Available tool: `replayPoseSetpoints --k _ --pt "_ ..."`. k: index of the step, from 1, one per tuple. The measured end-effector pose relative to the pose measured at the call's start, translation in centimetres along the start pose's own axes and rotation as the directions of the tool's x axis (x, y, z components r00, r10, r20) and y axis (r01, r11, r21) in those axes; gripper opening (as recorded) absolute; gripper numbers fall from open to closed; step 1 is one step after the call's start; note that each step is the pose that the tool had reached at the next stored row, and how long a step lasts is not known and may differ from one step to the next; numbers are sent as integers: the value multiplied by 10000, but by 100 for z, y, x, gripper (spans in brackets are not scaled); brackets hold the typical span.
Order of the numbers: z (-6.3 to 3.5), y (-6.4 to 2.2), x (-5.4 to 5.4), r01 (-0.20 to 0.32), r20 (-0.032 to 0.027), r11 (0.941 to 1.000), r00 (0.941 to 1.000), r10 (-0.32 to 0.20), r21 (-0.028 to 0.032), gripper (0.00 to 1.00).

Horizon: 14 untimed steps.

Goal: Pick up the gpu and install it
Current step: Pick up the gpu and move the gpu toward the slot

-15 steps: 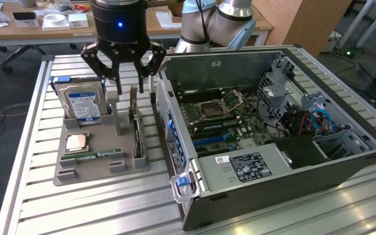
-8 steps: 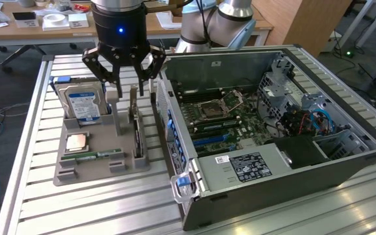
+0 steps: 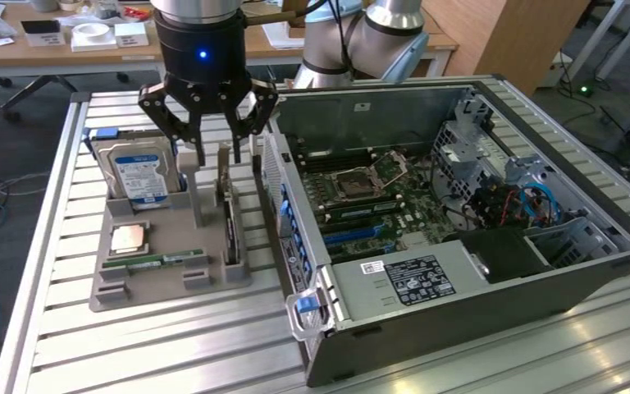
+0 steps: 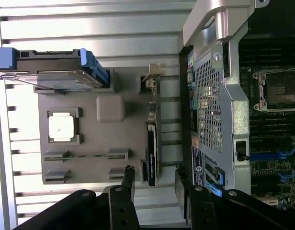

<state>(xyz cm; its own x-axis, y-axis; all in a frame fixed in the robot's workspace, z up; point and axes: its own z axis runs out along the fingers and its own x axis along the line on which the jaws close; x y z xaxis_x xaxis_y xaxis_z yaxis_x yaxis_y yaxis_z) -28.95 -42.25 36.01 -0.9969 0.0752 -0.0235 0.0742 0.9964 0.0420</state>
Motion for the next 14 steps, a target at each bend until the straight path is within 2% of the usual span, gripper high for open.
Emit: replayPoseSetpoints --k 5,14 --pt "10 0 0 0 4 10000 10000 0 -4 47" --pt "128 -5 3 -1 0 10000 10000 1 -7 47"
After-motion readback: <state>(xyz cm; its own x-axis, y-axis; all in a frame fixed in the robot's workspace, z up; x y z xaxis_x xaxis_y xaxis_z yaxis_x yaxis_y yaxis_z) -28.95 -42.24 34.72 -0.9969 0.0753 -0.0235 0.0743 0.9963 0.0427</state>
